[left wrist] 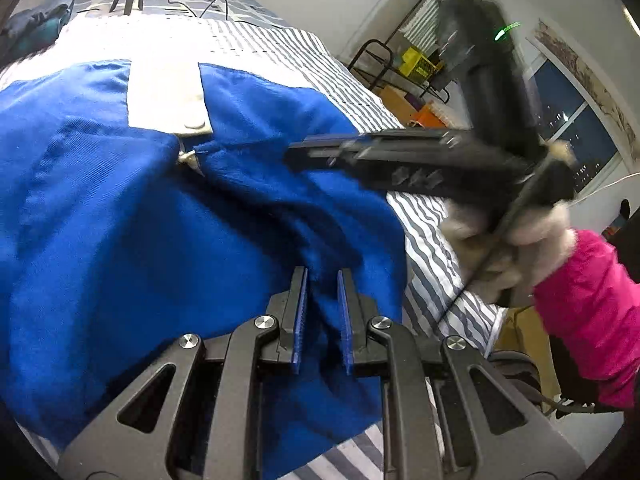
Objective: Fold large clothes
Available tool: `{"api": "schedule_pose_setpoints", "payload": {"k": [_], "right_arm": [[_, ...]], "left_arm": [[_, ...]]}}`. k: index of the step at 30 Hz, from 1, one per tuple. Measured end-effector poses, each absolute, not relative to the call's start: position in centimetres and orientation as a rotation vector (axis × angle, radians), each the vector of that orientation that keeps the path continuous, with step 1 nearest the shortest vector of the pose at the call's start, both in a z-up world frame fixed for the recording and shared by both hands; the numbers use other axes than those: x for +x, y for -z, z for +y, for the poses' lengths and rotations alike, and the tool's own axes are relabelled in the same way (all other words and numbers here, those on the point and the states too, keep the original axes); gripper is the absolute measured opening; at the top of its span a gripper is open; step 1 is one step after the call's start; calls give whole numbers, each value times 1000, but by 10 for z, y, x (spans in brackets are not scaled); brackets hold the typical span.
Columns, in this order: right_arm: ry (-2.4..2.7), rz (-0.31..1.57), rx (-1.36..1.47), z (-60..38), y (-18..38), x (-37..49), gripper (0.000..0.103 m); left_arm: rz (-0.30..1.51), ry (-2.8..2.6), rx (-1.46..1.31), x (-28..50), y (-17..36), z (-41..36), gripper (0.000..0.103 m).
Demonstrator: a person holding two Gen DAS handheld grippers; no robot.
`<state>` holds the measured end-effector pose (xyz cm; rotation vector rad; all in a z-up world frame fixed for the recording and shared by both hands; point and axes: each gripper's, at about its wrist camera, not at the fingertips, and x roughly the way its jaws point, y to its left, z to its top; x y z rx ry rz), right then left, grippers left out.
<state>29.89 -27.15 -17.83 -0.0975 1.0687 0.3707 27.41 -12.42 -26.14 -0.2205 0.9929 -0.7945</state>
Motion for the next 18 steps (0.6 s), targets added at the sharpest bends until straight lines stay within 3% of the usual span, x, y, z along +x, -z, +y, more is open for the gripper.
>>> {"api": "schedule_pose_setpoints", "payload": {"k": [9, 18], "right_arm": [[-334, 905, -47, -290, 139, 275, 16], [-287, 973, 112, -307, 159, 293, 16]], "left_arm": [[751, 588, -211, 282, 188, -32, 13], [908, 433, -252, 345, 242, 8, 13]]}}
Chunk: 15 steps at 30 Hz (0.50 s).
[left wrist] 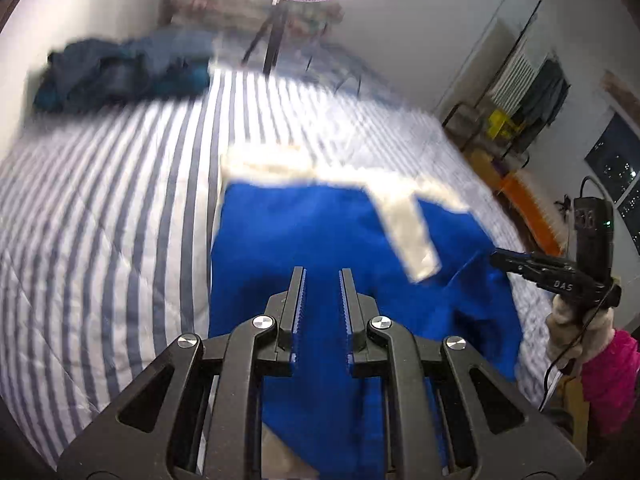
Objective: Fold large clothes
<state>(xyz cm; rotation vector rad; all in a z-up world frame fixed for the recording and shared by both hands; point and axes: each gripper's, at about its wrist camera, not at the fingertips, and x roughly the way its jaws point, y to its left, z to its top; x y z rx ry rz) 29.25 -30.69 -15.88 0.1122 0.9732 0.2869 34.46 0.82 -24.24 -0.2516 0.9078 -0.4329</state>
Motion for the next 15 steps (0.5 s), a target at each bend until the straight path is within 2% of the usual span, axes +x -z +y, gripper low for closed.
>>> {"api": "schedule_pose_setpoints", "payload": {"k": [4, 8, 12, 14, 15], "right_arm": [[-306, 1045, 137, -306, 186, 283, 17], [-305, 1069, 187, -307, 200, 276, 17], [-350, 1082, 145, -305, 180, 271, 16], [-350, 1040, 147, -313, 168, 265, 19], [-335, 1022, 159, -319, 165, 263, 31]], "left_arm": [[966, 443, -257, 332, 286, 4, 13], [991, 455, -236, 330, 278, 3, 13], [959, 473, -292, 331, 253, 22, 15], [939, 459, -381, 335, 246, 42, 45], [938, 447, -428, 338, 245, 50, 74]]}}
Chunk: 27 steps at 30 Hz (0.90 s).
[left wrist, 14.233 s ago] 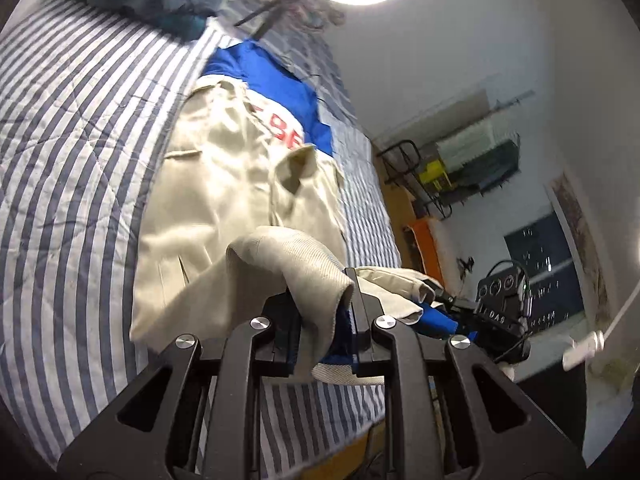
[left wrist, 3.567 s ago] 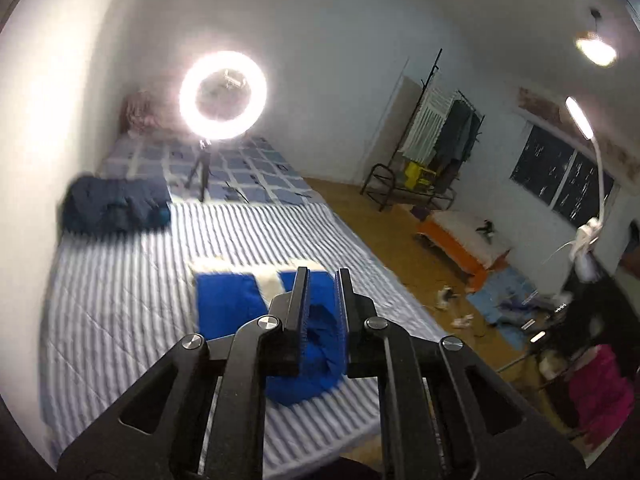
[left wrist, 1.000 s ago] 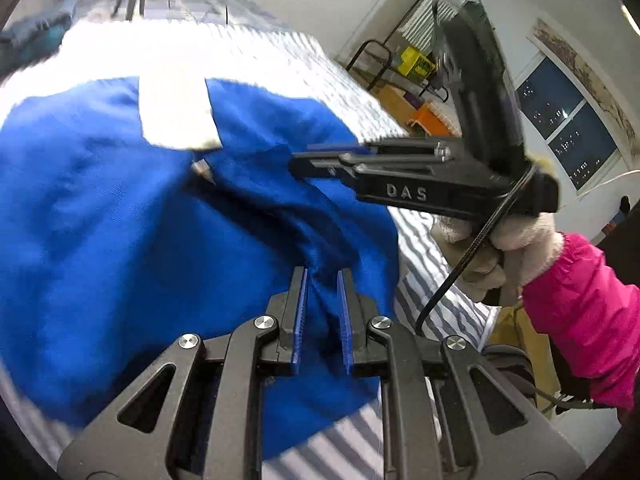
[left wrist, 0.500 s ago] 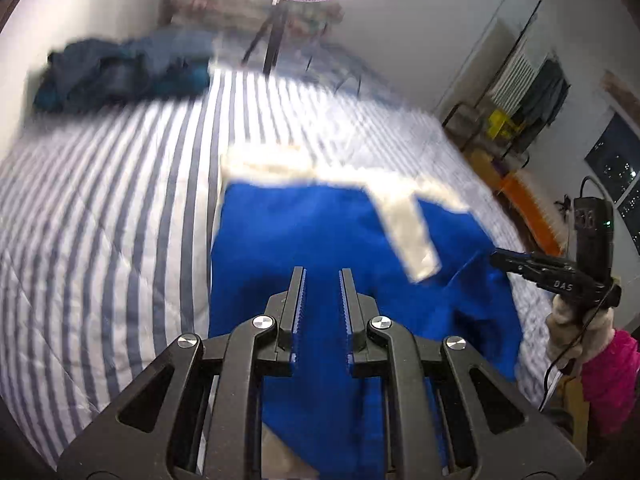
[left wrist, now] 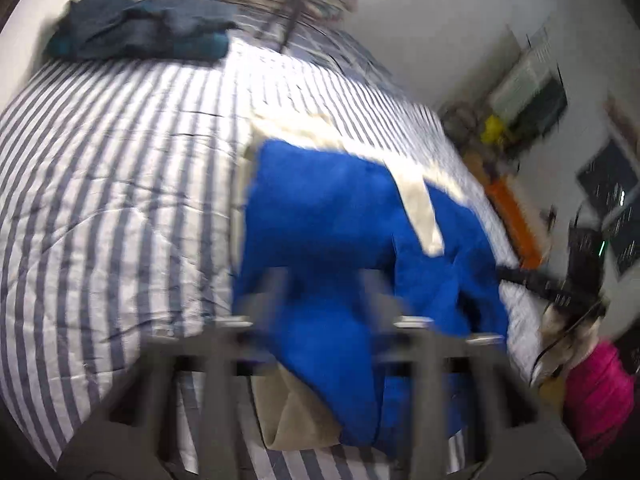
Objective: Fold large clothes
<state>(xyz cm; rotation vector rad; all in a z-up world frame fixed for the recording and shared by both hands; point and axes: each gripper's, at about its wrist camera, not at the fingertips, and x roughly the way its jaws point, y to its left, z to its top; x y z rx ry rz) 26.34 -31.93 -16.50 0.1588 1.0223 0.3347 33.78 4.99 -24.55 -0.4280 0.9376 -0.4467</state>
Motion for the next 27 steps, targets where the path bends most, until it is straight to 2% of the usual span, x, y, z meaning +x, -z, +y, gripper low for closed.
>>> {"api": "schedule_pose_setpoints", "payload": {"k": [1, 2, 3, 4, 12, 18, 22, 23, 24, 25, 27], "right_arm": [[-316, 1008, 173, -326, 163, 262, 39], [-299, 993, 188, -332, 162, 262, 58], [-273, 972, 207, -341, 161, 262, 69], [-246, 956, 226, -348, 160, 262, 71], [-322, 1045, 414, -373, 188, 290, 72], [-379, 1106, 522, -379, 216, 299, 72], [-428, 1074, 630, -386, 224, 303, 72], [-443, 1068, 653, -390, 226, 302, 69], [-472, 1061, 689, -389, 228, 304, 60], [-492, 1063, 709, -388, 230, 304, 56], [-487, 1077, 696, -380, 235, 309, 54]], "left_arm": [[935, 433, -495, 341, 247, 61, 81], [938, 437, -563, 345, 249, 71, 81], [947, 442, -609, 349, 253, 78, 81], [962, 448, -664, 355, 258, 85, 81], [1053, 510, -887, 387, 302, 98, 81], [1069, 547, -862, 391, 310, 88, 81], [1066, 559, -850, 388, 306, 81, 81], [1069, 568, -840, 388, 306, 76, 80], [1075, 566, -820, 388, 306, 72, 77], [1079, 558, -791, 392, 306, 66, 74], [1081, 555, -770, 398, 306, 57, 73]]}}
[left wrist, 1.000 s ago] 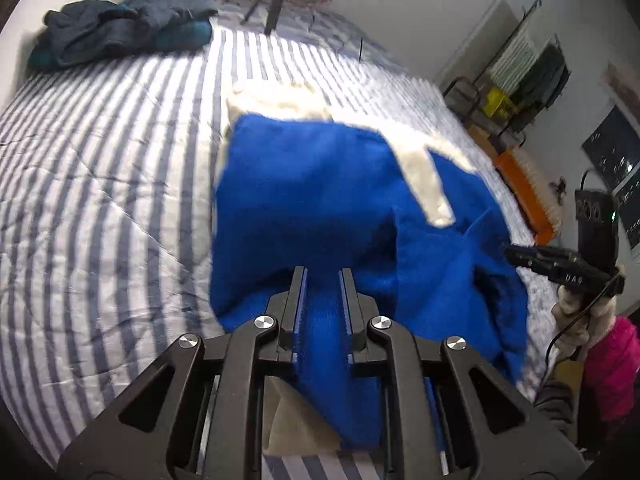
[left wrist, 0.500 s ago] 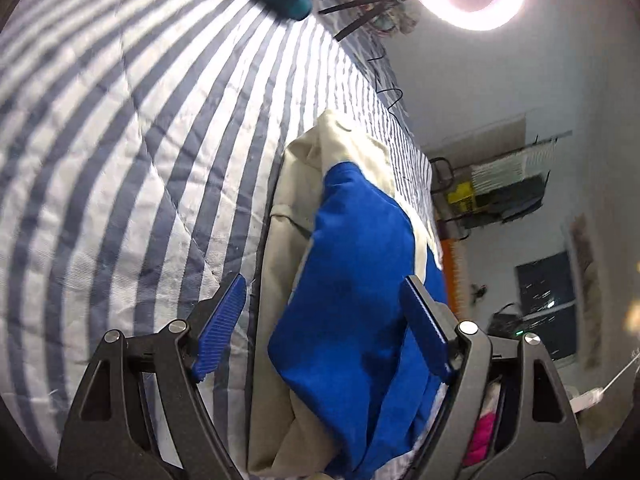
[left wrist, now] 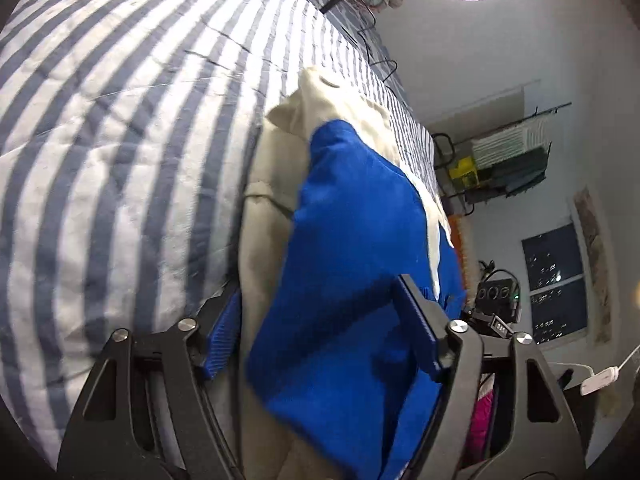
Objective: Fold large clothes
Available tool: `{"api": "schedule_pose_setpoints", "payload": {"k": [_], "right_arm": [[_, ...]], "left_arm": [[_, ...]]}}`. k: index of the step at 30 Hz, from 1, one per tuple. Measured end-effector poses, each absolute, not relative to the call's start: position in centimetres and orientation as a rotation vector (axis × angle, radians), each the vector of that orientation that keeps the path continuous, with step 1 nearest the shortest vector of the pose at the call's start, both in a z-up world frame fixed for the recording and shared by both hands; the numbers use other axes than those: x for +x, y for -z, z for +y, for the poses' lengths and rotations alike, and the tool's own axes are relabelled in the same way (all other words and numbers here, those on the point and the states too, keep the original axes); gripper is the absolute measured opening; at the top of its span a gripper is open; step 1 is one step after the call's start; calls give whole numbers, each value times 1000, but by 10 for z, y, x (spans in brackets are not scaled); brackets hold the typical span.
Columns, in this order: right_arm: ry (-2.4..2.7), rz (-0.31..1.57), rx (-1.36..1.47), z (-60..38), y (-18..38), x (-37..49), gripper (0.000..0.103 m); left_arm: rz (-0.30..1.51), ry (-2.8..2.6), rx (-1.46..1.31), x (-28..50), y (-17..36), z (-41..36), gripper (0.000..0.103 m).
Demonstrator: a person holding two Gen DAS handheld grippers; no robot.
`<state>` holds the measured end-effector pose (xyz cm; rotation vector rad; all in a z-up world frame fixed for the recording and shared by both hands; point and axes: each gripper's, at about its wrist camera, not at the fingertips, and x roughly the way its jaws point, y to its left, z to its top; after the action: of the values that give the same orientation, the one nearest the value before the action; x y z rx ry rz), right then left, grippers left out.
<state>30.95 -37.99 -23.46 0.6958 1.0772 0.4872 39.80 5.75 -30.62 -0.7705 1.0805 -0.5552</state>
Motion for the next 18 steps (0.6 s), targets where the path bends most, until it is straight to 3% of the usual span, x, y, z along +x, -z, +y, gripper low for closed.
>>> {"api": "schedule_pose_setpoints", "payload": {"k": [6, 9, 13, 16, 18], "right_arm": [[-495, 1097, 636, -367, 228, 312, 51], [-501, 1123, 600, -369, 228, 307, 51], [-444, 1116, 543, -358, 225, 304, 54], [-387, 1137, 473, -342, 217, 308, 47], [-364, 1134, 431, -335, 209, 307, 34]], "left_arm": [[1115, 577, -748, 412, 305, 51, 64], [1115, 566, -753, 412, 306, 52, 64], [1099, 491, -657, 411, 300, 43, 58], [1074, 451, -594, 405, 289, 34, 46], [1048, 434, -550, 399, 277, 28, 38]]}}
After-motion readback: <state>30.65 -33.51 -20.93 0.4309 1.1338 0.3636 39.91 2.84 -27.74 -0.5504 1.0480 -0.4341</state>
